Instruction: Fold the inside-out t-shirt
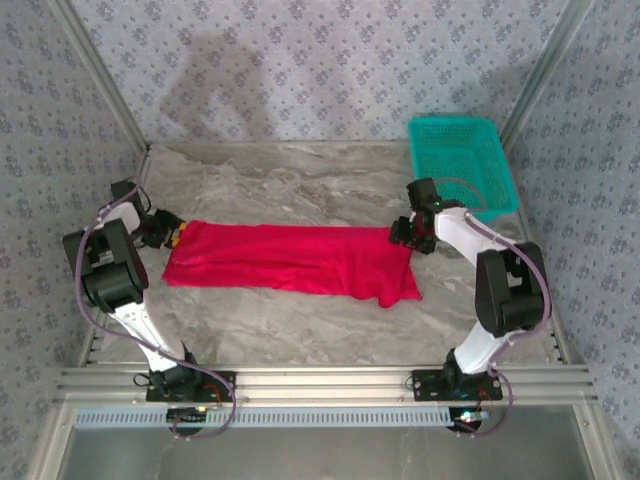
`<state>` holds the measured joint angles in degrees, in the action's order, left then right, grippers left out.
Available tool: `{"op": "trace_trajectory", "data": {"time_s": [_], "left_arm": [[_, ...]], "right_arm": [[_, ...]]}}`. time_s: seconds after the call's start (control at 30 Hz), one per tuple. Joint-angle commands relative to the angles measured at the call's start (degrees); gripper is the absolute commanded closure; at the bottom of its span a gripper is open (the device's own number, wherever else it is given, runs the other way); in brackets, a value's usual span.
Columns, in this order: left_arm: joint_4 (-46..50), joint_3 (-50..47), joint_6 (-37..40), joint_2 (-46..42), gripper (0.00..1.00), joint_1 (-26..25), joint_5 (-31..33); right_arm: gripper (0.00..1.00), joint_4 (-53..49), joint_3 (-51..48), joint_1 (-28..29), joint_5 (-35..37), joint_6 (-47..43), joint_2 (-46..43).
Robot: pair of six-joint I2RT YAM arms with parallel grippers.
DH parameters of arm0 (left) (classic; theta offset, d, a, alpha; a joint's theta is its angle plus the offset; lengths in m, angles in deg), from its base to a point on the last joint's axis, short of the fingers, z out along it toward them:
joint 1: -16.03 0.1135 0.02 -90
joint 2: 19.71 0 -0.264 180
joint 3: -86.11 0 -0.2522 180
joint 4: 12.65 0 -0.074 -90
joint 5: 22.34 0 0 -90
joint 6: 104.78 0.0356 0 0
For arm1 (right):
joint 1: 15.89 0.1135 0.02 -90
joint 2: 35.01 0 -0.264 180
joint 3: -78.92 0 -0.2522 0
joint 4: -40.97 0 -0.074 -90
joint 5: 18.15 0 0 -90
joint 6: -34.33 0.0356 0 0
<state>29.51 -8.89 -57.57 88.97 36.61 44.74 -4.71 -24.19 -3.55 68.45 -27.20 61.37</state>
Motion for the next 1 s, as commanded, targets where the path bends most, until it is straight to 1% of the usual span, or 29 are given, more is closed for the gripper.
{"op": "trace_trajectory", "data": {"time_s": [0.0,0.13,0.2,0.27,0.33,0.37,0.43,0.5,0.53,0.6,0.8,0.97], "left_arm": [[-0.9,1.4,-0.5,1.2,0.65,0.0,-1.9],[-1.9,1.4,-0.8,2.5,0.68,-0.1,-3.2],[-2.0,1.8,-0.8,3.3,0.68,-0.2,-3.4],[-2.0,2.2,-0.8,4.2,0.68,-0.3,-3.6],[-2.2,2.7,-1.0,4.5,0.68,-0.4,-3.9],[-2.3,2.9,-1.1,4.5,0.71,-0.5,-4.0],[-2.3,3.3,-1.2,4.3,0.82,-0.7,-4.0],[-1.8,3.7,-1.2,3.5,0.93,-0.8,-3.7],[-1.4,3.9,-1.2,2.9,0.97,-0.8,-3.3],[-0.7,4.3,-1.3,1.5,1.00,-0.8,-2.5],[2.4,6.8,-0.6,-2.1,1.00,-0.8,-1.2],[2.7,8.7,-1.3,-1.6,1.00,-0.9,-1.8]], "right_arm": [[0.43,-0.2,2.9,-1.0,0.2,-2.1,3.6],[0.46,1.0,4.0,-1.0,-0.5,-2.1,6.2],[0.50,1.3,4.5,-1.0,-1.0,-2.1,7.2],[0.60,1.6,4.6,-1.0,-1.2,-2.1,7.5],[0.73,1.8,4.7,-1.0,-1.3,-2.0,7.5],[0.80,1.8,4.7,-1.1,-1.4,-2.0,7.4],[0.90,1.7,4.7,-1.1,-1.6,-2.1,6.9],[0.96,1.5,4.7,-1.0,-1.9,-2.1,6.1],[0.97,1.3,4.7,-0.9,-2.3,-2.2,5.7],[1.00,0.5,7.4,-0.6,-2.6,-2.4,4.8],[1.00,-2.1,11.8,0.1,-1.4,-3.8,2.5],[1.00,-2.3,15.8,-0.5,0.1,-5.4,3.1]]}}
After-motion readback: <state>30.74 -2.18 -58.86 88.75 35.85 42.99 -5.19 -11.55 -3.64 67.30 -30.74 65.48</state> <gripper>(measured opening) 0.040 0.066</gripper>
